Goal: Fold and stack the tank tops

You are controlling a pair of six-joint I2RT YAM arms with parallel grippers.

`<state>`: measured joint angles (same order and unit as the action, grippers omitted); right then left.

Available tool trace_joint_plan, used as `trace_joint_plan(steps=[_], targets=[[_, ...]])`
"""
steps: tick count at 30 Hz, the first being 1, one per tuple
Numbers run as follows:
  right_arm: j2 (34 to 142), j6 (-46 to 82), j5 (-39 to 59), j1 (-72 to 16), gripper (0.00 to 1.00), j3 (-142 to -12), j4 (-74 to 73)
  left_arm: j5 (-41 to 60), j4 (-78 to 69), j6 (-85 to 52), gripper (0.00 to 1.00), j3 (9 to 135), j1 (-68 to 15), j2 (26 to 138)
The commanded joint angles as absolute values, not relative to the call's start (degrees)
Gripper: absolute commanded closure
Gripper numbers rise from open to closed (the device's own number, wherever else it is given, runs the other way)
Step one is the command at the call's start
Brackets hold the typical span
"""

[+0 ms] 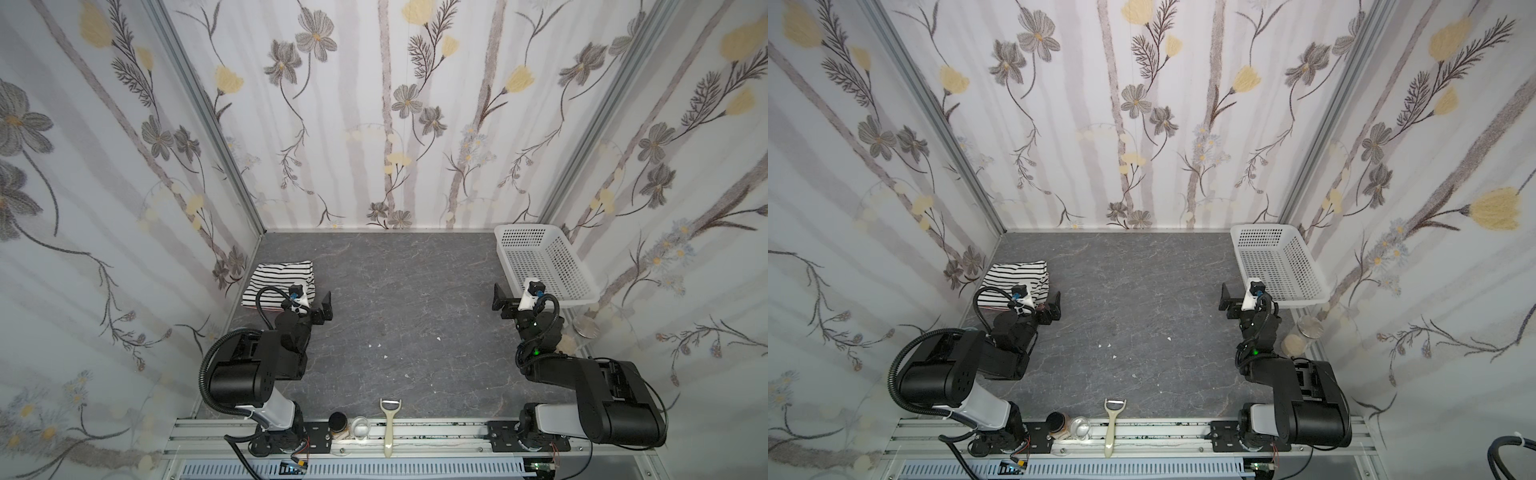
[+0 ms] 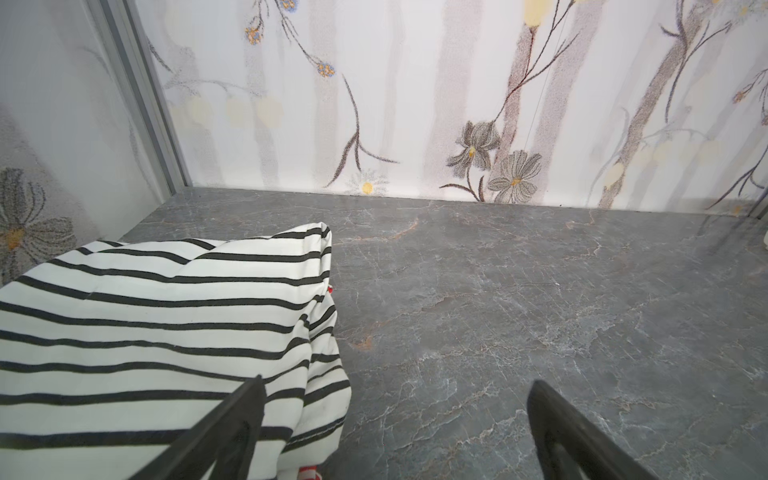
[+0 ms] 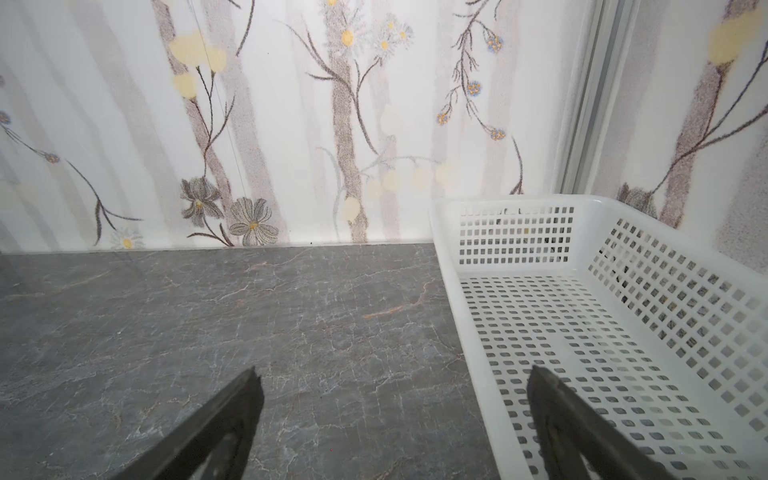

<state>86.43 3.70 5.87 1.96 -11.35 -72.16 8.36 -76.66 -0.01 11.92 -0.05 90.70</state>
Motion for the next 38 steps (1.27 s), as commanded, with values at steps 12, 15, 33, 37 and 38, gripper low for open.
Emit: trace_joint_plan(steps=[12, 15, 33, 37, 38], targets=[[86.6, 1.8, 2.5, 0.9, 0.0, -11.9, -74.5, 9.3, -79.3, 0.0, 0.0, 12.3, 0.1, 90.8], [86.7, 1.8, 2.5, 0.9, 0.0, -12.0, -74.5, 9.3, -79.3, 0.0, 0.0, 12.4, 0.1, 90.8], [86.8, 1.5, 2.2, 0.6, 0.0, -12.3, -74.0, 10.6, -79.2, 0.0, 0.0, 12.5, 0.4, 90.9], [86.6, 1.6, 1.6, 0.4, 0.0, -12.1, -74.3, 10.6, -79.2, 0.0, 0.0, 12.4, 0.4, 90.8], [86.6, 1.5, 1.6, 0.4, 0.0, -12.0, -74.4, 10.6, -79.2, 0.0, 0.0, 12.4, 0.4, 90.8]])
